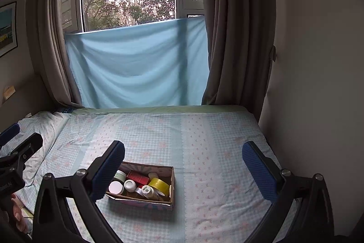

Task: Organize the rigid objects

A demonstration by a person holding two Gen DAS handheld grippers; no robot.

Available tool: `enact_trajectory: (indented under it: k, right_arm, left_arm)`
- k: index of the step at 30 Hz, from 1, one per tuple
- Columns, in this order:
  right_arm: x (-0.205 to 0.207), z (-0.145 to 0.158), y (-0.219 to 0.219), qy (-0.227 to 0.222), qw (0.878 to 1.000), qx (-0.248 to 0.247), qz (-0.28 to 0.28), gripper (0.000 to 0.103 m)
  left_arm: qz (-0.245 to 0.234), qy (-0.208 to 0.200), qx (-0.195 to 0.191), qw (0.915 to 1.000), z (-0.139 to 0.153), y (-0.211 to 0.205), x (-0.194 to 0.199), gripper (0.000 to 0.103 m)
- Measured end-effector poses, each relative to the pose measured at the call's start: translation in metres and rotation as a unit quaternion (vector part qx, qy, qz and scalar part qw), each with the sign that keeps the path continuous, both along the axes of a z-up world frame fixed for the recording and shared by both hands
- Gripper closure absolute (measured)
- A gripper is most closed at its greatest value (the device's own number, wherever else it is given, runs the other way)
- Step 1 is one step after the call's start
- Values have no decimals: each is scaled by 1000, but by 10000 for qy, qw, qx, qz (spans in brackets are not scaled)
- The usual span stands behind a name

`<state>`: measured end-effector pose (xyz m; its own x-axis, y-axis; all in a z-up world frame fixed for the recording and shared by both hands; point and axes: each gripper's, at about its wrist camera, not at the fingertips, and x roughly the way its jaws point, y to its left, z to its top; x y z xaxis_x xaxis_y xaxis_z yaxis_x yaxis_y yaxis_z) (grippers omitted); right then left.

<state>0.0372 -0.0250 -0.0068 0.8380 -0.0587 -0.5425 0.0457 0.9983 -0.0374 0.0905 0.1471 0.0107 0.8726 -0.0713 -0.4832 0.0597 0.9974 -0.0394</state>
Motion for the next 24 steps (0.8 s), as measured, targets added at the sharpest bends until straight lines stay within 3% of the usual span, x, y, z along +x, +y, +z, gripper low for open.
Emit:
enact_trajectory:
  k: [24]
  right_arm:
    - [-1, 2, 2, -67, 9999, -95, -66, 0]
  left_arm:
    - [169, -164, 35, 9997, 2, 4, -5, 0]
